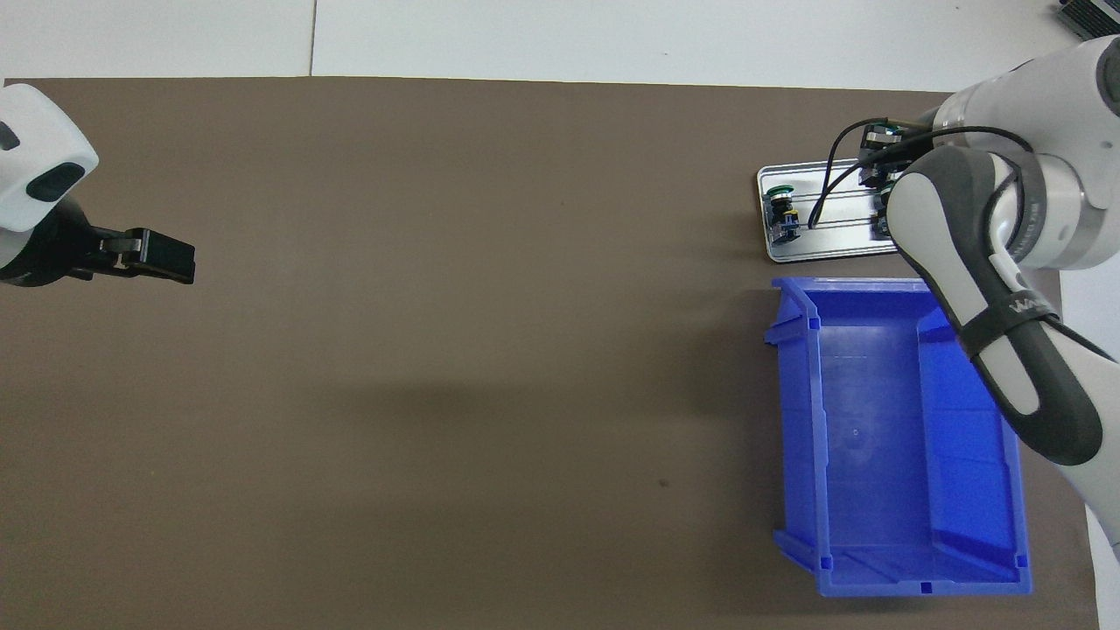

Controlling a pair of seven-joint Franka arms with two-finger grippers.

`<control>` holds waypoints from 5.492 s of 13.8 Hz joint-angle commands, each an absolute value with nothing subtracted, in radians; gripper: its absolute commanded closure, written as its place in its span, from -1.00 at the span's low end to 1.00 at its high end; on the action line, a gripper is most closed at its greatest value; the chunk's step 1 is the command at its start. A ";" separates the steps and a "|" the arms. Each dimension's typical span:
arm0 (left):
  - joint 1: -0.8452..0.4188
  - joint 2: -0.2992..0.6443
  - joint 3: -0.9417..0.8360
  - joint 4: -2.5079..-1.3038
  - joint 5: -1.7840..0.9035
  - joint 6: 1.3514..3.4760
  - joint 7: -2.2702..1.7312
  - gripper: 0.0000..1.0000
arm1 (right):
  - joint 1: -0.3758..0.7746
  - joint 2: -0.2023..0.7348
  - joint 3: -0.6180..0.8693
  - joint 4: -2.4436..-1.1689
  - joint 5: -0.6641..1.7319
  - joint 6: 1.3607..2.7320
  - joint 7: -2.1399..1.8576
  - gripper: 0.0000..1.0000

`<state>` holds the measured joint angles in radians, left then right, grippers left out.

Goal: Place and press button with both arms
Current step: 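Reach the right gripper into the metal tray and grasp a green-capped part, then carry the green-capped part with the right gripper to mid-table and set it down, then retract the right gripper while the left gripper moves toward the part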

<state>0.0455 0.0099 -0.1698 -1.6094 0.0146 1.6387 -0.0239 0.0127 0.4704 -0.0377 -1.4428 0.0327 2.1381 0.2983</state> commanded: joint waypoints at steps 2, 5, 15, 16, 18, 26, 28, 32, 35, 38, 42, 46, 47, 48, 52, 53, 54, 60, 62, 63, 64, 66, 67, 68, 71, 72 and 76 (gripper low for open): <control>0.049 -0.017 -0.170 -1.638 0.031 1.641 -0.032 -1.00 | 0.081 0.396 -0.040 -1.408 0.015 2.013 0.819 1.00; 0.049 -0.017 -0.170 -1.638 0.031 1.641 -0.032 -1.00 | 0.200 0.367 -0.041 -1.410 0.002 1.902 1.217 1.00; 0.049 -0.017 -0.170 -1.638 0.031 1.641 -0.032 -1.00 | 0.667 0.558 -0.034 -1.344 -0.095 1.971 2.162 1.00; 0.049 -0.017 -0.172 -1.638 0.031 1.641 -0.032 -1.00 | 0.714 0.619 -0.038 -1.298 -0.098 1.979 2.227 1.00; 0.049 -0.017 -0.172 -1.638 0.031 1.641 -0.032 -1.00 | 0.773 0.695 -0.032 -1.253 -0.124 2.043 2.322 1.00; 0.045 -0.020 -0.172 -1.641 0.031 1.626 -0.032 -1.00 | 0.841 0.773 -0.031 -1.278 -0.167 2.194 2.416 1.00; 0.038 -0.021 -0.172 -1.641 0.031 1.623 -0.031 -1.00 | 0.839 0.770 -0.031 -1.279 -0.198 2.168 2.413 1.00; 0.043 -0.020 -0.172 -1.640 0.031 1.629 -0.041 -1.00 | 0.830 0.737 -0.031 -1.290 -0.207 2.163 2.347 -1.00; 0.028 -0.021 -0.175 -1.643 0.031 1.637 -0.026 -1.00 | 0.786 0.611 -0.029 -1.366 -0.203 2.146 2.223 -1.00; 0.009 -0.031 -0.186 -1.672 0.020 1.650 0.128 -1.00 | 0.692 0.393 -0.029 -1.552 -0.189 2.148 2.023 -1.00; -0.018 -0.078 -0.184 -1.820 -0.090 1.855 0.434 -1.00 | 0.556 0.249 -0.029 -1.643 -0.183 2.096 1.708 -1.00; -0.153 -0.071 -0.184 -1.948 -0.123 2.081 0.494 -1.00 | 0.369 0.147 -0.029 -1.649 -0.123 2.030 1.279 -1.00; -0.187 -0.060 -0.184 -1.968 -0.124 2.106 0.536 -0.98 | 0.326 0.128 -0.029 -1.649 -0.123 2.008 1.156 -1.00; -0.210 -0.039 -0.184 -1.989 -0.124 2.138 0.587 -0.98 | 0.286 0.109 -0.029 -1.649 -0.121 1.987 1.061 -1.00; -0.259 0.023 -0.183 -2.065 -0.124 2.268 0.776 -0.98 | 0.184 0.049 -0.029 -1.646 -0.121 1.909 0.797 -1.00; -0.262 0.026 -0.183 -2.086 -0.124 2.311 0.805 -0.97 | 0.169 0.034 -0.031 -1.646 -0.121 1.887 0.743 -1.00; -0.262 0.035 -0.183 -2.104 -0.124 2.362 0.840 -0.94 | 0.154 0.023 -0.031 -1.643 -0.121 1.867 0.701 -1.00; -0.310 0.165 -0.181 -2.114 -0.124 2.508 0.848 -0.84 | 0.022 -0.055 -0.043 -1.629 -0.025 1.781 0.374 -1.00; -0.322 0.186 -0.179 -2.108 -0.124 2.508 0.835 -0.80 | 0.000 -0.066 -0.044 -1.608 -0.025 1.691 0.243 -1.00; -0.328 0.198 -0.178 -2.103 -0.124 2.508 0.830 -0.80 | 0.003 -0.063 -0.041 -1.609 -0.035 1.640 0.233 -1.00; -0.328 0.213 -0.178 -2.100 -0.123 2.510 0.827 -0.80 | 0.000 -0.054 -0.040 -1.599 -0.041 1.616 0.233 -1.00; -0.342 0.233 -0.176 -2.100 -0.123 2.511 0.822 -0.80 | 0.002 -0.020 -0.040 -1.571 -0.044 1.599 0.222 -1.00; -0.344 0.233 -0.176 -2.102 -0.123 2.510 0.822 -0.80 | 0.006 -0.021 -0.040 -1.581 -0.046 1.595 0.213 -1.00; -0.354 0.235 -0.176 -2.102 -0.123 2.508 0.819 -0.80 | 0.002 -0.031 -0.040 -1.597 -0.045 1.592 0.162 -1.00; -0.362 0.250 -0.175 -2.100 -0.118 2.507 0.815 -0.80 | 0.012 -0.061 -0.041 -1.655 -0.044 1.591 0.055 -1.00; -0.364 0.255 -0.175 -2.100 -0.115 2.507 0.815 -0.80 | 0.015 -0.081 -0.038 -1.687 -0.043 1.592 0.063 -1.00; -0.362 0.256 -0.173 -2.102 -0.107 2.500 0.815 -0.81 | 0.012 -0.081 -0.037 -1.695 -0.041 1.612 0.046 -1.00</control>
<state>-0.3408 0.2512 -0.1929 -2.1047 -0.1110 2.4908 0.8234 0.0210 -0.0545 -0.0414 -1.6630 -0.0467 1.5926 0.0812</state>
